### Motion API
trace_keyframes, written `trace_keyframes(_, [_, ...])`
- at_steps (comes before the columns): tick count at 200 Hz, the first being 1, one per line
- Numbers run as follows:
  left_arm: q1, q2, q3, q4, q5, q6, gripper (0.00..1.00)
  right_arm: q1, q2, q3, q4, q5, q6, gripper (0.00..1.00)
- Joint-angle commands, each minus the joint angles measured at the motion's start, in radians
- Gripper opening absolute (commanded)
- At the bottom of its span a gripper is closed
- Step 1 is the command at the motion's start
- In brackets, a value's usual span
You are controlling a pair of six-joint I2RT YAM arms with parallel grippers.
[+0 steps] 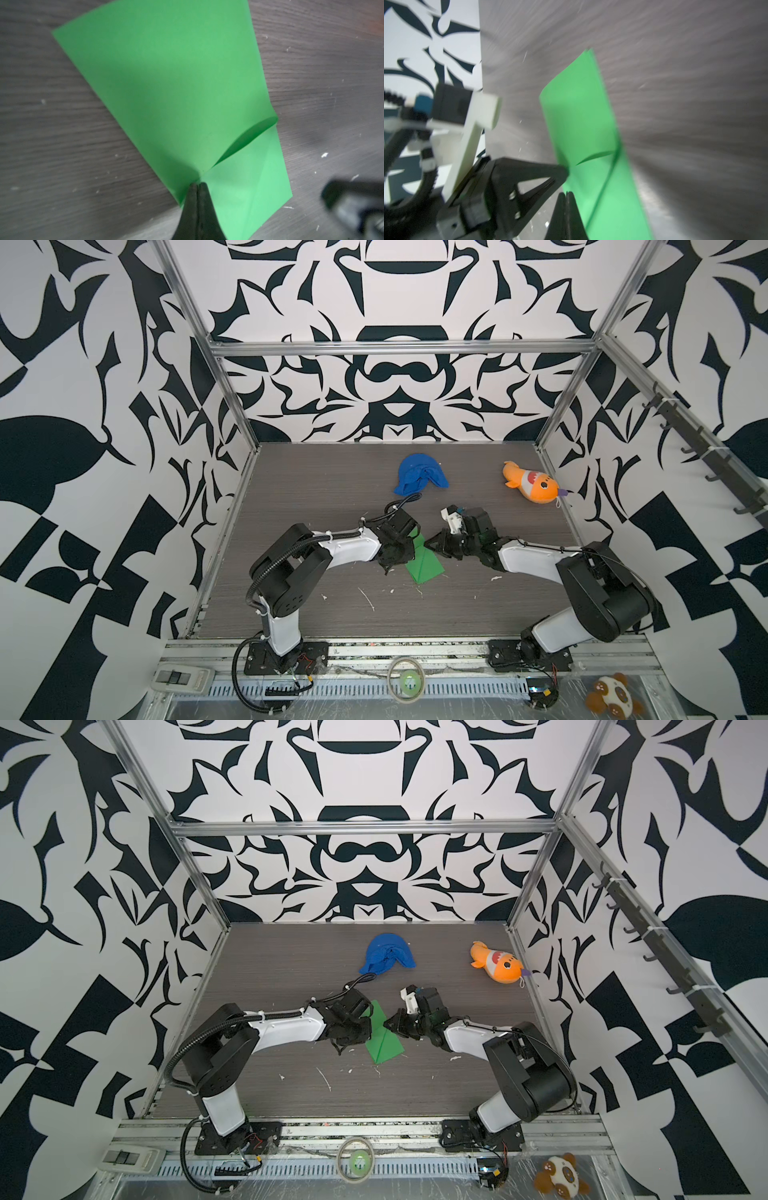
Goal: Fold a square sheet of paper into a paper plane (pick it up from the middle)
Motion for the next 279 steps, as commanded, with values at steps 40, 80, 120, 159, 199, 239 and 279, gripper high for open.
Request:
trace_keyframes(40, [-0.001,0.038,-0.014,-0.072,-0.031,0.003,0.0,0.063,0.048,-0.033,0.05,-0.045,0.054,0.03])
trace_keyframes(80, [-0.001,0.038,-0.016,-0.073,-0.034,0.0,0.0,0.069,0.104,-0.063,0.054,-0.081,0.062,0.03])
trace_keyframes(120, [-0.001,0.038,-0.017,-0.078,-0.038,-0.002,0.0,0.068,0.087,-0.121,0.071,-0.069,0.073,0.03])
trace_keyframes(159, [-0.001,0.039,-0.016,-0.078,-0.04,-0.003,0.0,0.096,0.015,-0.104,0.022,-0.068,0.052,0.03])
trace_keyframes(199, [-0.001,0.038,-0.013,-0.081,-0.041,-0.002,0.0,0.132,0.06,-0.047,0.029,-0.065,0.054,0.03])
trace_keyframes(239, [-0.001,0.041,-0.013,-0.08,-0.04,-0.002,0.0,0.132,0.094,-0.079,0.06,-0.063,0.067,0.03])
trace_keyframes(279, [-0.001,0.047,-0.006,-0.081,-0.036,0.002,0.0,0.133,0.048,-0.148,0.041,-0.062,0.069,0.03])
